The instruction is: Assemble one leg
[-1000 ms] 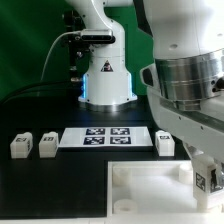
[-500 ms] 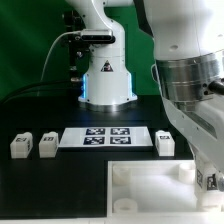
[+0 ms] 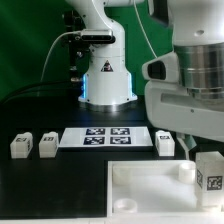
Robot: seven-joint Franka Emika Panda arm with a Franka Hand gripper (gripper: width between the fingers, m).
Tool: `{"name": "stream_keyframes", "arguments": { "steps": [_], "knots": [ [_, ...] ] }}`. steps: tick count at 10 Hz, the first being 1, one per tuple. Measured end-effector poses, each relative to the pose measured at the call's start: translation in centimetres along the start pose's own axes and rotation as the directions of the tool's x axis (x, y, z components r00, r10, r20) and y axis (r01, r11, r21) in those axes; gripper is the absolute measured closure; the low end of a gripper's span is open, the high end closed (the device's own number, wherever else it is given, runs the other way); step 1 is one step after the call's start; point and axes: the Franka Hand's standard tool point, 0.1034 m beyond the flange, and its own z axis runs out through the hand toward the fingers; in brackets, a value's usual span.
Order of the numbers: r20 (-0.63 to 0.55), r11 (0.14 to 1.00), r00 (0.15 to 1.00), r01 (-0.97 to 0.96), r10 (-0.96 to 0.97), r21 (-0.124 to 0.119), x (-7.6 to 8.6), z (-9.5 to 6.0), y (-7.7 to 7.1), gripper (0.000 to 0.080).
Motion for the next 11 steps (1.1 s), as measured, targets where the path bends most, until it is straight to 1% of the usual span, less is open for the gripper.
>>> {"name": "stream_keyframes", "arguments": {
  "steps": [1, 2, 3, 4, 5, 6, 7, 8, 9, 10, 11],
  "knots": [
    [-0.008, 0.983, 0.983, 0.182, -0.182, -0.013, 0.1, 0.0, 0.1, 0.0153],
    [-0.020, 0.927, 0.928, 0.371, -0.373, -0.046, 0.2, 0.1, 0.2, 0.0151],
    [-0.025, 0.849, 0.849, 0.526, -0.528, -0.047, 0.7, 0.0, 0.2, 0.0151],
    [-0.027, 0.811, 0.811, 0.583, -0.585, -0.044, 1.0, 0.0, 0.3, 0.0151],
    [-0.027, 0.828, 0.828, 0.559, -0.560, -0.043, 0.8, 0.0, 0.3, 0.0151],
    [-0.027, 0.828, 0.827, 0.560, -0.561, -0.043, 0.9, 0.0, 0.3, 0.0241],
    [-0.028, 0.830, 0.829, 0.557, -0.558, -0.042, 0.8, 0.0, 0.2, 0.0424],
    [-0.031, 0.884, 0.884, 0.465, -0.467, -0.037, 0.9, 0.0, 0.3, 0.0500],
    [-0.034, 0.926, 0.925, 0.377, -0.378, -0.033, 1.0, 0.0, 0.4, 0.0500],
    [-0.038, 0.971, 0.971, 0.237, -0.238, -0.026, 1.1, 0.0, 0.5, 0.0500],
    [-0.039, 0.987, 0.986, 0.159, -0.160, -0.024, 1.2, 0.1, 0.6, 0.0502]
  ]
}}
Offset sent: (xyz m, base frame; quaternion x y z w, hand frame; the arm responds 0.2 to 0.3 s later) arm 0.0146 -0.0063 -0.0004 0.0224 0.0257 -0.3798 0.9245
